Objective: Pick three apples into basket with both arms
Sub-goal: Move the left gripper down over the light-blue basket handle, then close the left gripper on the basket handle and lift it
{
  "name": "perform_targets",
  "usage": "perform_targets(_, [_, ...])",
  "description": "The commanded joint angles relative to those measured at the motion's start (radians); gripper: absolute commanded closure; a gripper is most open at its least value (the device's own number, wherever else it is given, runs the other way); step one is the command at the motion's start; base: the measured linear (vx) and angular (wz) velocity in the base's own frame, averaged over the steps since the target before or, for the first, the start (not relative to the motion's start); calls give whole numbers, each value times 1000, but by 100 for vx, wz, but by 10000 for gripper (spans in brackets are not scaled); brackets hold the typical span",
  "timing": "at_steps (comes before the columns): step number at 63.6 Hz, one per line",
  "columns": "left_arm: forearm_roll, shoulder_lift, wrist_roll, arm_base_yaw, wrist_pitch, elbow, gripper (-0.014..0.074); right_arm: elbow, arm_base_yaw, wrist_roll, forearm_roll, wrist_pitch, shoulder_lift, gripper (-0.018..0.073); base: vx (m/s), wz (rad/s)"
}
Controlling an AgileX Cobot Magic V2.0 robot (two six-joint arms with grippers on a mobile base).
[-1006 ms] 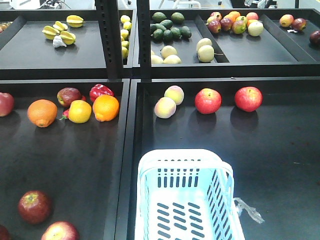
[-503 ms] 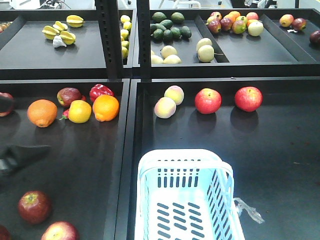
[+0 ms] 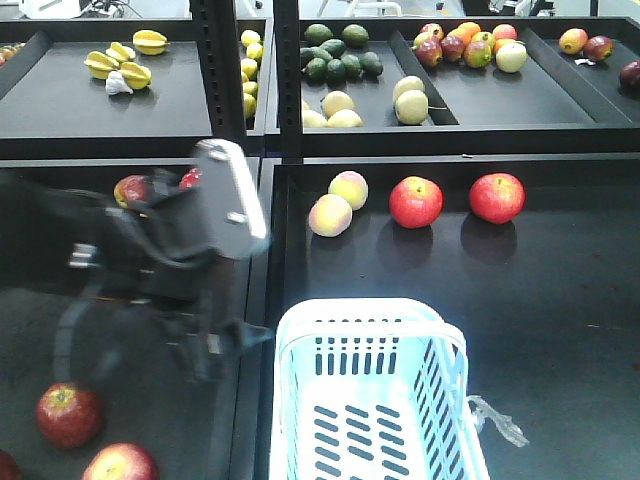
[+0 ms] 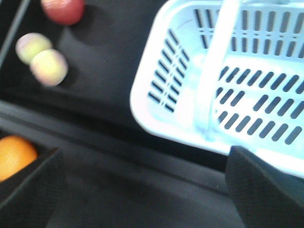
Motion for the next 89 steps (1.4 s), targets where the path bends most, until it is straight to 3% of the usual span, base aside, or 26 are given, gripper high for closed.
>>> perform_targets(1, [3,48,-2,-50,-79,-69,-42,15,-1,-8,-8,-78,-10,568,0,0])
perform_targets(16, [100,224,-9,-133,-78,-187,-31,15,-1,-8,-8,-79,-10,568,0,0])
perform_targets(31, [98,344,-9,-159,-59,-262,-20,15,-1,-8,-8,-79,-10,568,0,0])
perform_targets(42, [102,384,-9,-164,-72,-281,36,15,-1,-8,-8,-79,-10,568,0,0])
perform_targets(56, [104,385,-9,-168,-75,-281,222,15,-1,-8,-8,-79,-10,568,0,0])
perform_targets(71, [105,385,-8,-168,-69,-281,608,15,-1,-8,-8,-79,-10,568,0,0])
perform_targets(89, [191,322,-9,-168,-64,-281,605,15,-1,-8,-8,-79,-10,568,0,0])
